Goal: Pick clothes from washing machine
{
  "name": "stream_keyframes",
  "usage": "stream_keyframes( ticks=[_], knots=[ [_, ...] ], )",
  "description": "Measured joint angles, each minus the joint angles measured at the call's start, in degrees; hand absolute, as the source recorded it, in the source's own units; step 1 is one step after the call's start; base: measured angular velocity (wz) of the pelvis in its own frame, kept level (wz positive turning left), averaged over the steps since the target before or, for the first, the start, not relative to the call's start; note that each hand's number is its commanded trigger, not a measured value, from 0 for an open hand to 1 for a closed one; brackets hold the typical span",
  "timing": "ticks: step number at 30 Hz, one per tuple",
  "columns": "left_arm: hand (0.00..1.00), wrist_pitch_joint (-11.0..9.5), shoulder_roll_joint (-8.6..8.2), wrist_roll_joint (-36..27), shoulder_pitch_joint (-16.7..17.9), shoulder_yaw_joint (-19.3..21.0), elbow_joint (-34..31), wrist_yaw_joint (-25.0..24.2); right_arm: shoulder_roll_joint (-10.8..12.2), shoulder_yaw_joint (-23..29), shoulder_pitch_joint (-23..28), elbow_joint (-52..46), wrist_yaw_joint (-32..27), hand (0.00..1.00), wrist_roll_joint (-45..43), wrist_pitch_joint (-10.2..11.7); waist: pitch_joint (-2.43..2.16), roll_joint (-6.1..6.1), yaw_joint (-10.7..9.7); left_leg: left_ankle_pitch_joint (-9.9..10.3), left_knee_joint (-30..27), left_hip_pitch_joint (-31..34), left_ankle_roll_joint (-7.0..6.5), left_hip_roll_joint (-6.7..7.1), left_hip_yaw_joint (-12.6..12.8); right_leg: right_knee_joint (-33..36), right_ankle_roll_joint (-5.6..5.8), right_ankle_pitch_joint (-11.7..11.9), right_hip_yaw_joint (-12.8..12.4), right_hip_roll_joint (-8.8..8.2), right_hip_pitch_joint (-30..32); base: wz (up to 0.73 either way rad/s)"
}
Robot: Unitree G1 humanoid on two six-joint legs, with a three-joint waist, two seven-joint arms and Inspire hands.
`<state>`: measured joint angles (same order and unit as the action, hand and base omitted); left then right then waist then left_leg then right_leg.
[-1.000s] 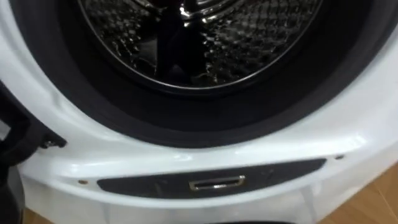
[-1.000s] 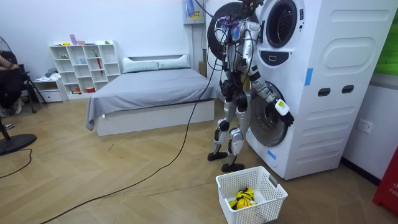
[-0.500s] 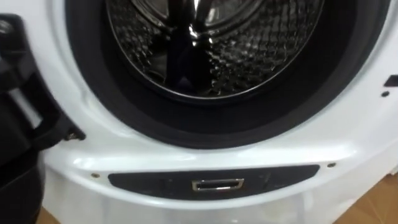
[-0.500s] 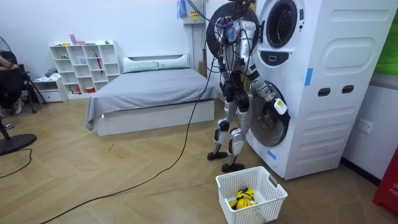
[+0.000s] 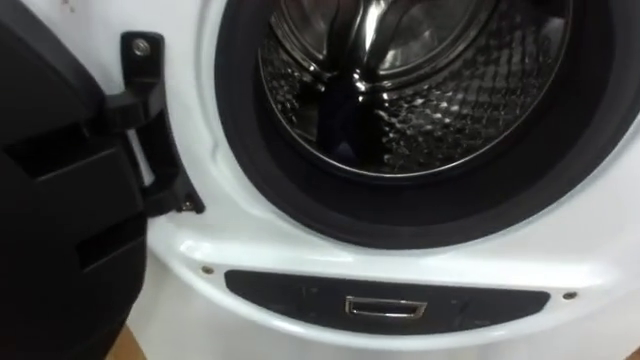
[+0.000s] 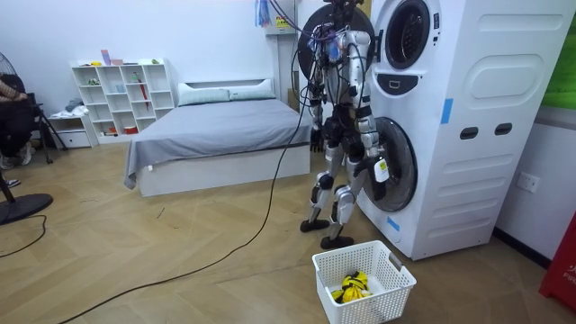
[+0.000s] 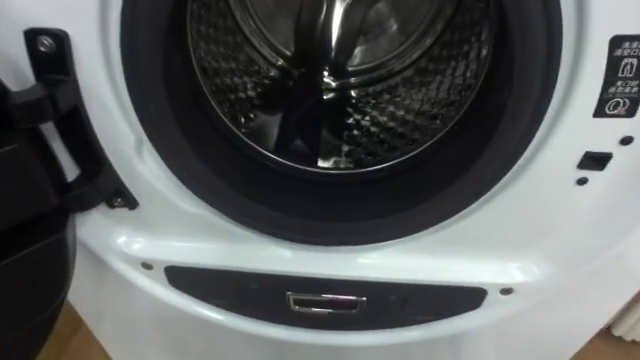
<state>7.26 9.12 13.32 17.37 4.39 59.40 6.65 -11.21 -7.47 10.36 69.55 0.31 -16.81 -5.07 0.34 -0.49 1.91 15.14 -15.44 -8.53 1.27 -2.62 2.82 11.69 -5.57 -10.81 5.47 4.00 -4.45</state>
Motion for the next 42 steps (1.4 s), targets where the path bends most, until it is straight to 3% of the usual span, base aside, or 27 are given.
stream_keyframes(
  ticks=[2,4,5,6,8,10,12,14,16,19,21,23,25,27,28,29,30,31,32,33,35,36,37,38,39,40,42],
  knots=[
    [0.0,0.0,0.0,1.03,-0.63,0.31,-0.03,-0.26,0.35,0.39,-0.01,0.01,1.44,0.0,-1.62,-1.07,-0.01,-0.05,0.03,1.2,-6.24,2.46,0.74,-0.37,0.0,3.16,-0.67,-1.25,0.53,-0.2,1.45,-0.09],
    [0.0,0.31,-0.03,2.15,-1.72,0.49,-0.46,-0.82,0.28,0.97,-0.32,-0.31,2.26,0.0,-3.38,-1.27,0.04,-0.1,0.04,1.44,-16.14,7.57,0.99,-0.84,-1.11,5.35,-1.54,-1.96,0.83,-0.15,2.81,-0.15],
    [0.0,0.72,-0.33,2.51,-2.39,0.48,-1.74,-0.95,0.03,2.03,-0.74,-0.46,2.37,0.0,-3.93,-1.25,0.1,-0.09,-0.21,1.11,-24.33,11.33,1.04,-1.79,-1.66,7.16,-2.31,-2.54,0.93,0.38,3.83,-0.19],
    [0.0,0.78,-0.59,2.53,-2.57,0.47,-2.99,-0.97,-0.27,2.65,-1.47,-0.39,2.3,0.0,-4.28,-1.49,0.22,0.78,-0.05,-0.8,-34.56,14.3,0.7,-3.32,-1.83,8.84,-3.17,-3.21,0.88,1.38,4.44,-0.22],
    [0.0,0.72,-0.31,2.45,-2.91,0.61,-3.76,-0.81,-0.21,3.02,-1.93,-0.45,2.22,0.0,-4.29,-1.31,0.41,1.24,-0.38,-3.19,-46.92,15.0,1.24,-4.81,-2.16,10.8,-4.01,-4.32,0.61,2.24,4.6,-0.11],
    [0.0,0.71,-0.37,1.92,-4.15,0.01,-3.77,-0.77,-0.37,3.19,-2.57,-0.59,1.75,0.0,-4.24,-1.29,0.32,0.78,-0.79,-5.17,-51.77,14.21,3.08,-4.82,-3.45,11.66,-4.21,-4.55,0.62,2.32,5.36,0.0],
    [0.0,0.26,-0.68,1.67,-5.29,-0.08,-4.38,-0.77,-0.55,4.51,-3.34,-0.91,1.31,0.0,-4.73,-0.44,0.27,0.72,-1.11,-5.18,-48.91,11.02,3.68,-5.77,-3.76,12.79,-4.62,-4.21,0.95,2.43,7.5,0.0],
    [0.0,-0.35,-0.8,-0.53,-5.87,-0.23,-4.69,-0.8,-1.02,4.89,-4.22,-0.95,0.96,0.0,-5.31,0.57,0.16,1.09,-1.52,-5.0,-43.03,7.69,3.7,-5.71,-4.54,13.7,-4.82,-4.0,0.98,2.7,9.5,-0.04],
    [0.0,-0.35,-0.83,-2.63,-6.84,-0.65,-4.75,-0.89,-1.48,4.93,-5.41,-1.01,0.71,0.0,-5.94,0.93,0.25,1.83,-1.8,-3.76,-36.39,4.23,5.06,-5.57,-4.63,15.24,-4.84,-3.96,1.34,2.74,12.12,0.03],
    [0.0,-0.42,-0.85,-2.61,-10.12,-2.93,-5.32,-0.9,-2.31,5.01,-7.68,-1.1,-0.85,0.0,-5.87,2.07,0.15,3.74,-2.15,-0.13,-25.76,0.25,6.25,-5.31,-5.75,18.76,-4.65,-3.47,2.61,2.69,18.15,0.12],
    [0.0,-0.62,-0.79,-2.55,-12.87,-3.55,-5.55,-1.02,-2.37,5.1,-9.47,-1.91,-1.44,0.0,-5.97,2.8,0.31,4.43,-2.33,4.2,-16.14,-2.45,5.63,-4.27,-7.97,20.95,-4.21,-2.11,3.38,2.18,23.12,0.09],
    [0.0,-0.81,-0.86,-2.53,-14.55,-3.52,-5.49,-1.09,-2.25,5.56,-10.58,-3.22,-1.48,0.0,-7.13,3.43,0.57,4.02,-2.83,6.93,-10.69,-3.06,4.15,-3.34,-8.04,21.37,-3.6,-0.07,3.43,0.93,25.97,0.07],
    [0.0,-1.54,-0.88,-2.65,-14.75,-4.0,-5.44,-1.12,-2.36,5.5,-10.62,-4.44,-2.06,0.0,-7.27,3.85,0.52,3.85,-3.19,8.08,-5.49,-3.3,2.63,-2.37,-7.64,19.0,-2.92,3.53,3.32,0.19,26.89,0.04],
    [0.0,-1.97,-0.81,-3.17,-14.49,-4.15,-5.12,-1.07,-2.44,5.29,-9.53,-5.44,-2.82,0.0,-7.51,3.75,0.19,2.94,-3.79,8.17,-1.18,-2.99,0.56,-0.36,-5.44,14.0,-0.99,9.65,2.6,-1.54,26.7,0.08],
    [0.0,-2.05,-0.79,-3.95,-14.12,-4.15,-5.09,-1.06,-2.54,5.31,-9.22,-5.54,-2.84,0.0,-7.63,3.73,0.08,2.68,-3.95,7.91,-0.48,-2.63,-0.49,0.28,-4.19,12.09,-0.05,11.38,2.36,-2.12,26.28,0.19],
    [0.0,-2.45,-0.69,-4.88,-13.3,-4.11,-5.2,-1.03,-2.72,5.64,-8.77,-6.73,-2.68,0.0,-8.27,3.42,-0.17,2.59,-4.09,7.69,-0.18,-0.98,-1.56,1.08,-0.89,8.1,3.66,15.09,1.36,-2.46,25.41,0.25],
    [0.0,-2.58,-0.29,-5.1,-13.01,-3.96,-4.86,-1.03,-2.47,6.52,-8.39,-7.63,-2.58,0.0,-9.09,2.84,0.63,2.03,-4.52,7.86,-2.64,0.87,-2.81,1.56,2.13,13.86,4.11,13.83,0.95,-4.46,25.97,0.24],
    [0.0,-2.57,-0.28,-5.23,-12.33,-3.96,-4.56,-1.02,-2.51,6.67,-7.99,-7.73,-2.58,0.0,-9.69,2.46,0.49,2.05,-4.54,8.17,-3.83,1.42,-3.47,1.68,2.56,19.17,3.29,11.06,1.1,-4.85,26.05,0.18],
    [0.0,-2.63,-0.03,-5.58,-10.36,-4.02,-4.53,-0.95,-2.67,6.77,-7.43,-7.79,-2.57,0.0,-9.82,2.16,0.34,1.45,-4.48,7.68,-4.71,2.02,-4.3,1.61,4.01,28.52,3.64,6.21,1.17,-5.96,25.21,0.31],
    [0.0,-2.62,0.63,-6.49,-9.43,-4.02,-4.33,-0.66,-2.68,6.79,-7.27,-8.01,-2.57,0.0,-9.21,2.17,0.06,0.77,-4.5,6.45,-4.77,2.89,-4.11,1.39,6.48,35.91,3.99,1.87,1.1,-7.6,23.15,0.44],
    [0.0,-2.64,0.99,-6.83,-9.0,-3.91,-4.32,-0.46,-3.19,6.97,-7.15,-8.66,-2.6,0.0,-7.72,2.54,-0.21,0.25,-4.1,4.12,-4.23,4.15,-3.39,1.18,10.06,40.61,5.22,-3.2,0.93,-10.64,16.84,0.71],
    [0.0,-2.62,0.86,-6.86,-8.53,-3.62,-4.32,-0.46,-3.62,7.02,-7.07,-8.71,-2.65,0.0,-5.95,3.18,-0.59,-1.19,-3.01,2.52,-3.14,4.31,-2.71,1.29,13.53,39.39,6.78,-5.42,0.34,-12.92,11.51,0.58],
    [0.0,-2.6,0.77,-6.86,-8.39,-3.38,-4.32,-0.46,-3.74,7.0,-7.05,-8.71,-2.67,0.0,-4.7,3.61,-0.97,-1.69,-2.59,1.97,-3.15,4.5,-2.49,1.52,14.69,37.64,7.15,-6.52,0.11,-13.91,8.95,0.08],
    [0.0,-2.54,0.58,-6.89,-8.11,-2.8,-4.35,-0.56,-3.71,6.78,-7.53,-8.85,-2.72,0.0,-3.8,4.39,-0.8,-2.07,0.13,1.13,-4.02,5.27,-1.95,2.14,15.64,31.42,8.02,-8.76,-0.4,-14.15,6.25,-0.45],
    [0.0,-2.57,0.33,-6.86,-7.35,-2.07,-4.38,-0.58,-3.2,6.17,-8.54,-8.95,-2.69,0.0,-3.94,5.01,-0.82,-1.29,1.91,0.33,-3.61,6.24,-2.17,2.63,13.42,25.45,8.18,-9.01,0.29,-13.16,5.14,-0.69],
    [0.0,-2.61,0.46,-6.83,-7.02,-1.32,-4.44,-0.57,-2.49,6.16,-8.85,-9.2,-2.69,0.0,-4.01,5.26,-0.92,-1.28,2.36,-0.08,-3.21,6.99,-2.33,3.07,11.34,22.36,8.18,-9.0,0.09,-12.46,4.76,-0.83],
    [0.0,-3.15,0.51,-7.1,-6.96,1.77,-4.66,0.02,-0.69,5.09,-9.8,-11.02,-2.22,0.0,-3.84,6.25,-0.85,-2.54,2.98,-1.34,-2.41,9.14,-2.74,3.59,9.65,11.86,7.82,-8.78,1.55,-11.25,2.83,-0.65]
  ],
)
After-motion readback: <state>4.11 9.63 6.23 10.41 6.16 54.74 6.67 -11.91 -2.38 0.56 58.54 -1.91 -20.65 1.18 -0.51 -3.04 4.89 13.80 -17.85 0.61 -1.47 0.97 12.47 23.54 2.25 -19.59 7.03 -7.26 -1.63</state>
